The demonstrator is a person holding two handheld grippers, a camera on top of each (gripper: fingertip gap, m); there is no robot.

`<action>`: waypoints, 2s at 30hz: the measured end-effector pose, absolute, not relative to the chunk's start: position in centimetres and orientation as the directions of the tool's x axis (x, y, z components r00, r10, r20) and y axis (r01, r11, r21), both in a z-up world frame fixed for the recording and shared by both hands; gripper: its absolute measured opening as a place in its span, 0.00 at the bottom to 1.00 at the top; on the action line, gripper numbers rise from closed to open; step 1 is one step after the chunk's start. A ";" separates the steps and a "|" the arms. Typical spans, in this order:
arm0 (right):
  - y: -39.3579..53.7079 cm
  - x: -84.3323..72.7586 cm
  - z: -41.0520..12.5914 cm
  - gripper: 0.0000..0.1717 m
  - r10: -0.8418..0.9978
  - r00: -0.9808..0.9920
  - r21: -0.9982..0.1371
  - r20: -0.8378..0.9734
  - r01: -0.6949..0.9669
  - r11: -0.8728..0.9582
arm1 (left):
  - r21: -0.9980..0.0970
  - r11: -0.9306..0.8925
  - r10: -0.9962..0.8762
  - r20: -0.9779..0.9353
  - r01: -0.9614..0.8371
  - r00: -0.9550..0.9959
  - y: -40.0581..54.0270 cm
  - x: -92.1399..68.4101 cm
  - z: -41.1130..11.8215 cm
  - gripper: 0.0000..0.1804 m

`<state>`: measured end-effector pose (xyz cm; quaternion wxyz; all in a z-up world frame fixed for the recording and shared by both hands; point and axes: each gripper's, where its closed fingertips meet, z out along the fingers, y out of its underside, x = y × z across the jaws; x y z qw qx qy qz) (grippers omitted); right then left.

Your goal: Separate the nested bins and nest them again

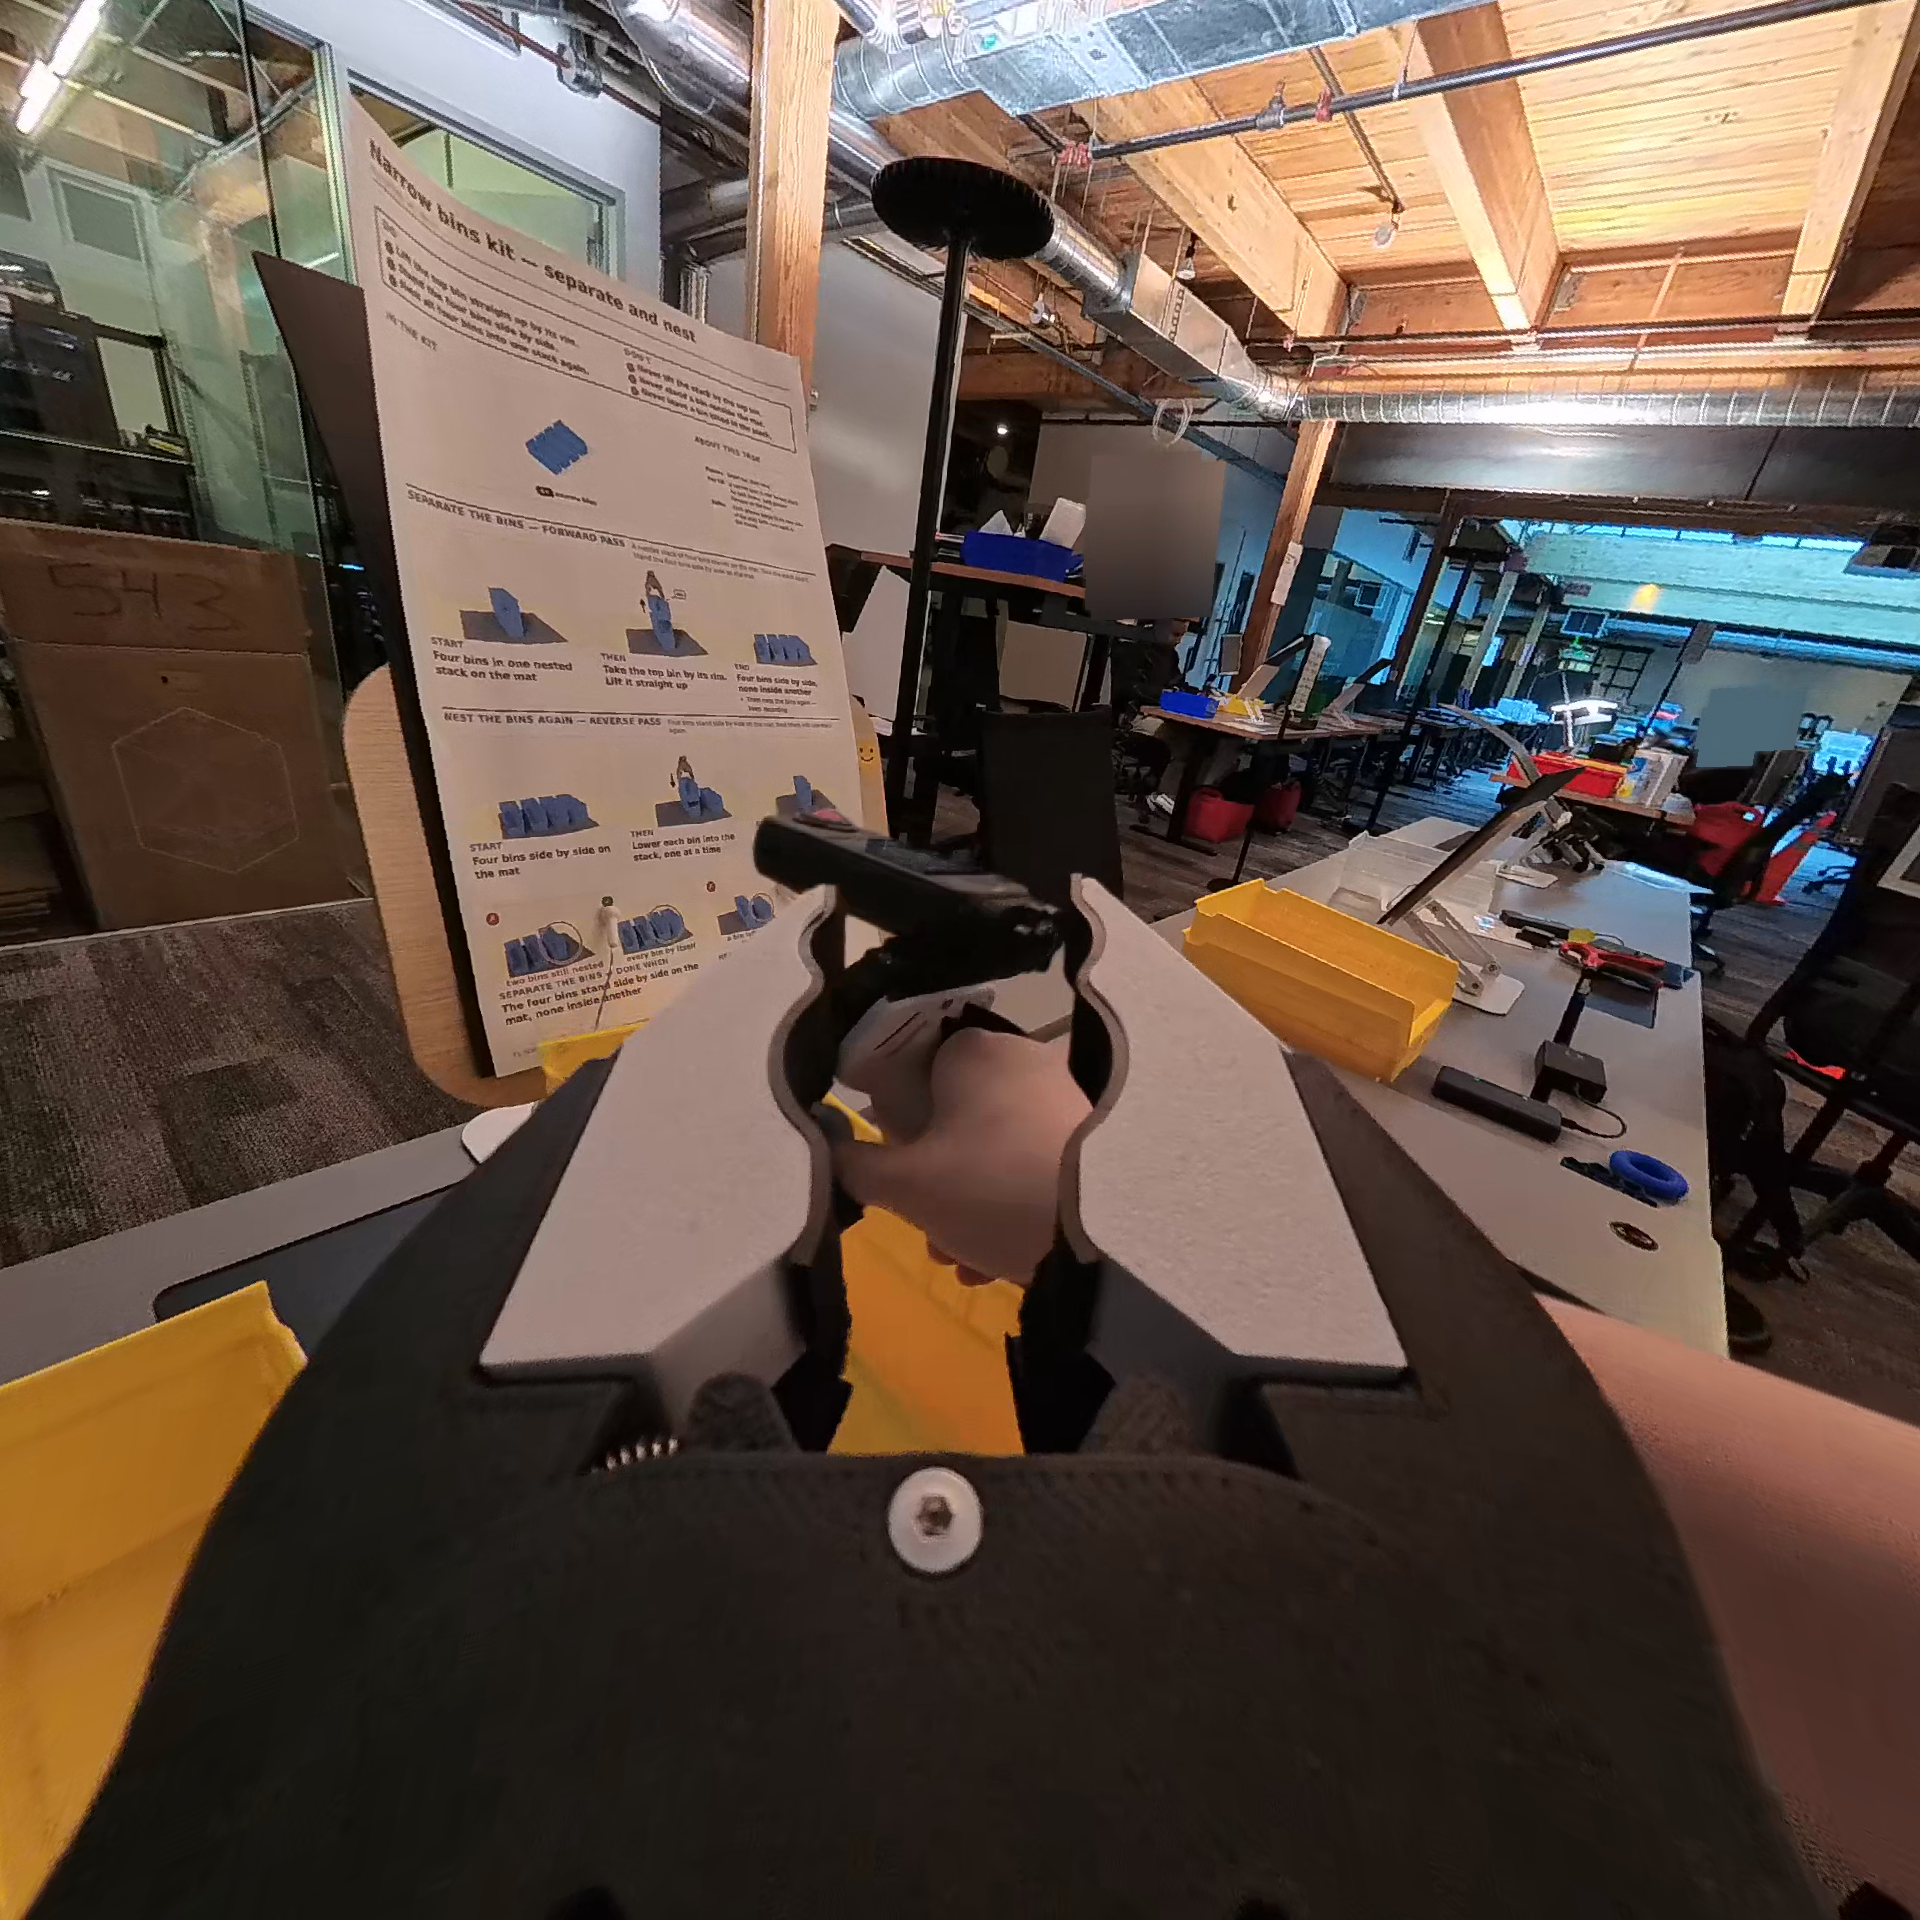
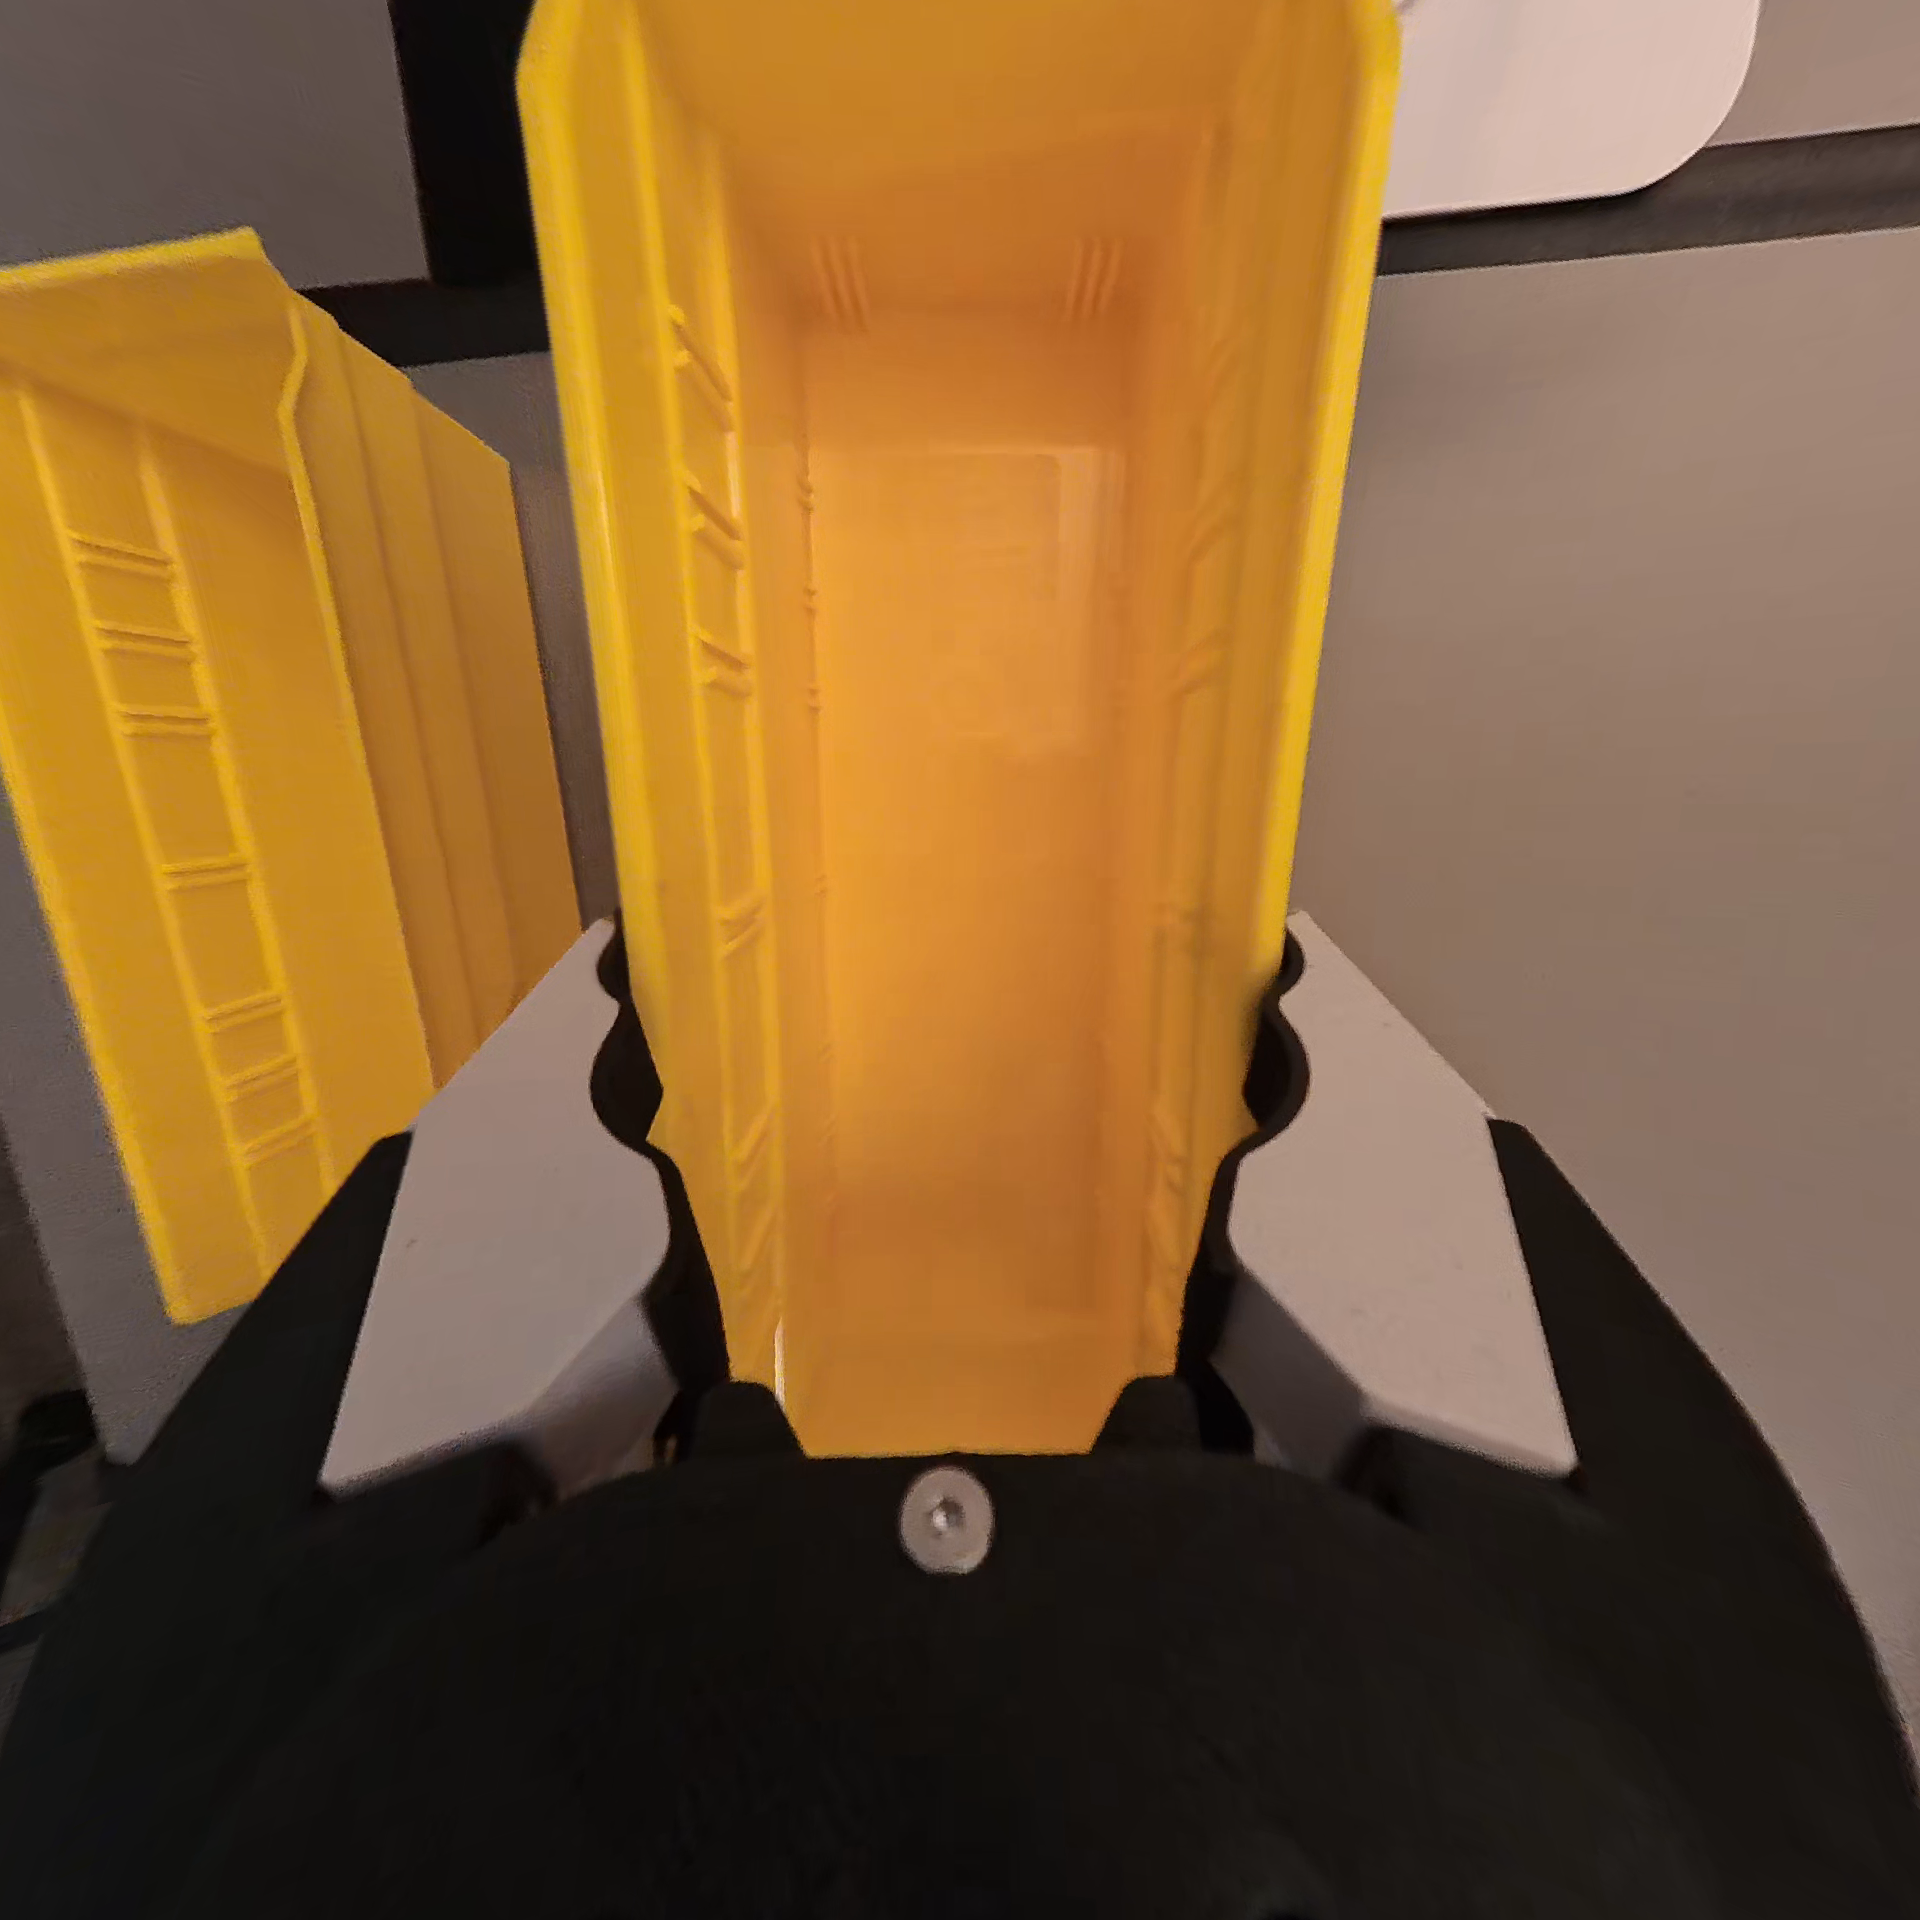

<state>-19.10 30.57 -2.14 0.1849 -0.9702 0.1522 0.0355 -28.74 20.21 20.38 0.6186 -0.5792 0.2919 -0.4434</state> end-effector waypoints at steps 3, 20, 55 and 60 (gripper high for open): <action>31.0 -19.1 -2.7 0.70 -0.283 0.954 -0.364 -0.101 -0.300 -0.882 | -0.976 -0.070 -0.889 0.154 0.205 0.432 20.2 -28.6 20.3 0.22; 28.0 -14.8 9.1 0.76 0.015 0.995 -0.368 0.099 0.051 -0.928 | -0.976 -0.071 -0.836 0.172 0.207 0.521 21.5 -28.7 20.2 0.30; 19.6 17.2 14.2 0.71 0.272 0.909 -0.946 -0.317 -0.321 -0.031 | -0.214 -0.915 -0.338 -0.050 -0.341 0.940 35.4 -37.7 -8.9 0.85; 19.8 18.3 13.6 0.70 0.272 0.894 -0.934 -0.356 -0.353 -0.060 | -0.110 -0.938 -0.317 -0.114 -0.329 0.942 35.0 -39.2 -10.9 0.82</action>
